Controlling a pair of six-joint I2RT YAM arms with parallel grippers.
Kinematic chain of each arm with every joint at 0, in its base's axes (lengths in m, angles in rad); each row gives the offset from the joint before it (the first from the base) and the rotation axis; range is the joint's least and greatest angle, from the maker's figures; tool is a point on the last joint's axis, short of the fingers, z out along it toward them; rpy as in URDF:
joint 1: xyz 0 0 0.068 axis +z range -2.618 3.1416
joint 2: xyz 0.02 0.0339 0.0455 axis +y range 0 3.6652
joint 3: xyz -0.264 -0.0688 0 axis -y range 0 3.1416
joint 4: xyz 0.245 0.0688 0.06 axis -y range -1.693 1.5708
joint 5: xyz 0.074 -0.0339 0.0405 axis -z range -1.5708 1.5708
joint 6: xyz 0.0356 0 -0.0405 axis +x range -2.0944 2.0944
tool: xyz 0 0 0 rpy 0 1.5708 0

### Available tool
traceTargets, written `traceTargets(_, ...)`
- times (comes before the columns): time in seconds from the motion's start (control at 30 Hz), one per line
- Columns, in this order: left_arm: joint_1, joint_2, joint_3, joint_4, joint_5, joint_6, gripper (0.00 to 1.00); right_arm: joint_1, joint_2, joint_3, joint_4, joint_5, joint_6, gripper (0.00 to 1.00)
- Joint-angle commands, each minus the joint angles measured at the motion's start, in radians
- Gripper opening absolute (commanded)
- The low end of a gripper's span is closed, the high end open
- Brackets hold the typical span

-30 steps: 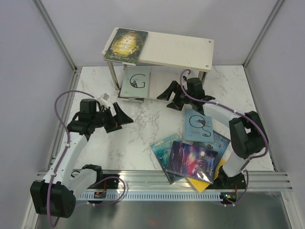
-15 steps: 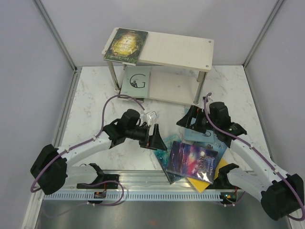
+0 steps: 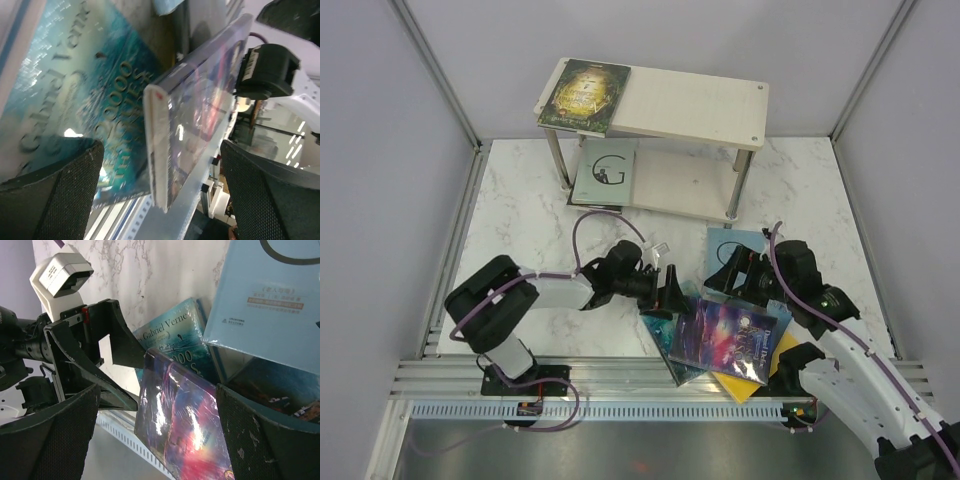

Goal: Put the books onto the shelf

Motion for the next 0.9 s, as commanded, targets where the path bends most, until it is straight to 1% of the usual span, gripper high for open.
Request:
traceTargets(0.0,-0.031,0.074,-0.009,0.292,0.037,-0.097,0.99,-0.003,-0.027,0.031,-0.074,0.034,0.000,0.98)
traceTargets(0.1,-0.051,0.146,-0.046,0.452,0.066,-0.192,0.96,-0.003,-0.044,0.028,-0.090,0.039,0.003,0.98)
traceTargets(0.13,-0.054,0.162,-0.058,0.578,0.073,-0.220,0.95,-0.003,-0.050,0.026,-0.094,0.039,0.003,0.98)
traceTargets(0.2,-0.059,0.210,-0.089,0.693,0.096,-0.298,0.90,-0.001,-0.056,0.023,-0.104,0.042,0.002,0.98)
traceTargets(0.23,-0.059,0.223,-0.097,0.798,0.100,-0.344,0.87,-0.004,-0.059,0.022,-0.105,0.043,0.002,0.98)
traceTargets(0.27,-0.059,0.238,-0.103,0.834,0.107,-0.360,0.78,-0.003,-0.061,0.020,-0.111,0.045,0.003,0.98)
traceTargets(0.33,-0.059,0.264,-0.114,0.899,0.113,-0.384,0.64,-0.003,-0.067,0.019,-0.114,0.046,0.002,0.98)
traceTargets(0.37,-0.059,0.269,-0.117,0.949,0.116,-0.403,0.52,-0.003,-0.067,0.017,-0.119,0.046,0.002,0.98)
traceTargets(0.4,-0.059,0.272,-0.120,0.972,0.116,-0.410,0.45,-0.003,-0.068,0.017,-0.119,0.046,0.000,0.98)
traceTargets(0.43,-0.059,0.277,-0.118,0.983,0.116,-0.416,0.32,-0.003,-0.068,0.017,-0.120,0.046,0.000,0.98)
traceTargets(0.47,-0.059,0.278,-0.114,0.985,0.126,-0.423,0.11,-0.003,-0.068,0.019,-0.122,0.045,-0.001,0.98)
traceTargets(0.5,-0.059,0.280,-0.106,0.986,0.129,-0.424,0.05,-0.003,-0.068,0.020,-0.122,0.046,-0.001,0.98)
traceTargets(0.53,-0.061,0.275,-0.105,0.985,0.127,-0.427,0.03,-0.001,-0.068,0.022,-0.122,0.045,-0.001,0.98)
traceTargets(0.63,-0.053,0.255,-0.109,0.947,0.126,-0.409,0.02,-0.003,-0.061,0.035,-0.122,0.046,-0.003,0.98)
traceTargets(0.73,-0.035,0.196,-0.135,0.853,0.124,-0.374,0.02,-0.003,-0.053,0.061,-0.122,0.052,-0.006,0.98)
traceTargets(0.83,0.025,0.101,-0.207,0.810,0.094,-0.364,0.02,-0.004,-0.035,0.095,-0.119,0.060,-0.012,0.98)
traceTargets(0.87,0.042,0.034,-0.251,0.793,0.084,-0.366,0.02,-0.003,-0.022,0.112,-0.114,0.059,-0.010,0.98)
